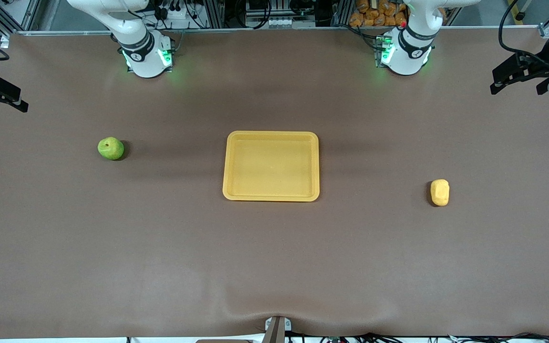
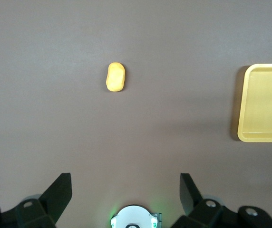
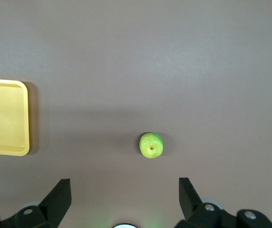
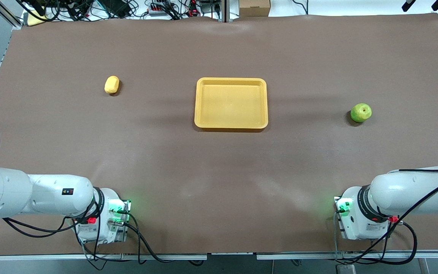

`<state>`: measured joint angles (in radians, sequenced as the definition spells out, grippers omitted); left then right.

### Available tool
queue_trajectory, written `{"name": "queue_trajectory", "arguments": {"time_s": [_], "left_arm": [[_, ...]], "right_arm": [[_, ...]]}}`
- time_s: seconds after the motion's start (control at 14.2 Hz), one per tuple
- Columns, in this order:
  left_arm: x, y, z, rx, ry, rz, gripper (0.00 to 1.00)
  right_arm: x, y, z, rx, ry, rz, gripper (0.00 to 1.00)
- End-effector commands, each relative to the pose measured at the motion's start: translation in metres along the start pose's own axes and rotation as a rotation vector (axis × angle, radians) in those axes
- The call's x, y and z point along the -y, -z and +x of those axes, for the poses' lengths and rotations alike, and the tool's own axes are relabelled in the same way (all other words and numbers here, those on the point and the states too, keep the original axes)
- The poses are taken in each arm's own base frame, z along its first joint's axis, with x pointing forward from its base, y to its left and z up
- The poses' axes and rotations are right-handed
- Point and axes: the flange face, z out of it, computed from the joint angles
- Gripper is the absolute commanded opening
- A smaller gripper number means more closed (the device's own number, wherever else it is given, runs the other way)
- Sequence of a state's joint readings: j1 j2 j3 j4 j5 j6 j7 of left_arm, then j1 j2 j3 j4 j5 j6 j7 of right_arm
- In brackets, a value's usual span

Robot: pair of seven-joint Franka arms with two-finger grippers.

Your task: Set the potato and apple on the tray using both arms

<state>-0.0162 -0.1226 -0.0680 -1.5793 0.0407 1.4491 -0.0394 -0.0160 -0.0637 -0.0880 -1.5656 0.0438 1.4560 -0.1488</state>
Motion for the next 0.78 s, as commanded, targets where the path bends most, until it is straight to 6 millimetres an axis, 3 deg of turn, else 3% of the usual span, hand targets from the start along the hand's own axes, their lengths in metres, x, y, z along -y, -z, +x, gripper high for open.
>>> {"name": "queue_trajectory", "arguments": {"time_s": [0.0,0.35,0.7], "left_arm": [[-0.002,0.004,0.001,0.008,-0.006,-0.02,1.0],[-0.002,0.005,0.002,0.007,-0.006,-0.02,1.0],[-0.001,0.003,0.002,0.011,-0.007,-0.02,1.0]], "right_arm": [[0.0,0.003,-0.007,-0.007,-0.015,0.017,1.0],[-0.001,0.003,-0.006,-0.009,-0.016,0.017,1.0],[-0.02,-0.001,0.004,-0.003,-0.046,0.017,1.0]]}}
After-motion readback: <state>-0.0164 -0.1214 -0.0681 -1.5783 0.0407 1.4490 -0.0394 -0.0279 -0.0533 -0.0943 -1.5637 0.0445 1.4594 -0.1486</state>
